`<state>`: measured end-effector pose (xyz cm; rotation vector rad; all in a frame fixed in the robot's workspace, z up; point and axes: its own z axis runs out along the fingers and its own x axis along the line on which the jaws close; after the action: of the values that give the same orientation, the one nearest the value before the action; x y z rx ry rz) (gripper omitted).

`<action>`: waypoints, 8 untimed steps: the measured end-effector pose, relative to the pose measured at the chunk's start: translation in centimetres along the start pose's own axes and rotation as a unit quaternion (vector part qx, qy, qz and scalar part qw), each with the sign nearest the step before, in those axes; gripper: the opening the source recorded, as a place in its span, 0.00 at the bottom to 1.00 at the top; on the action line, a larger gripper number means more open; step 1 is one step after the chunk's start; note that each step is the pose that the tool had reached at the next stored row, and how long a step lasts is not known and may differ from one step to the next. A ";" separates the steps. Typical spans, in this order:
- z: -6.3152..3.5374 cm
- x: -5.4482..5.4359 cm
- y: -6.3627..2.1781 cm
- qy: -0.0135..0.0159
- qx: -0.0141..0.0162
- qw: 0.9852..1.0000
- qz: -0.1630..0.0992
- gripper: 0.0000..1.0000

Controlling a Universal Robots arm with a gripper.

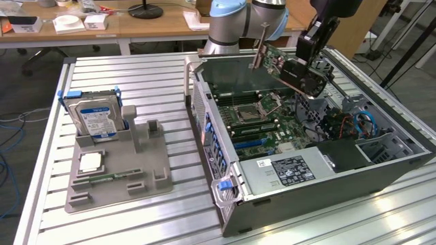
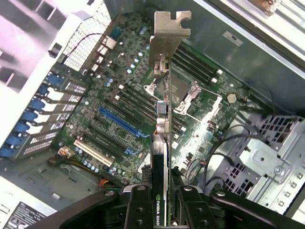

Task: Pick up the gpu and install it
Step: 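Insert the gpu into the slot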

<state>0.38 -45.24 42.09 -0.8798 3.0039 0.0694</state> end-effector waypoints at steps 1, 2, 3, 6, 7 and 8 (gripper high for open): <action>0.00 0.0 0.00 0.000 0.000 1.000 -0.006 0.26; 0.00 0.0 0.00 0.000 0.000 1.000 -0.012 0.26; 0.00 0.0 0.00 0.001 0.000 1.000 -0.018 0.26; 0.00 0.0 0.00 0.001 -0.001 0.999 -0.035 0.26; 0.00 0.0 0.00 0.002 -0.001 0.999 -0.041 0.26; 0.00 0.0 0.00 0.002 -0.001 0.999 -0.047 0.26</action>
<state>0.38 -45.24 42.09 -1.0209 2.9611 0.0702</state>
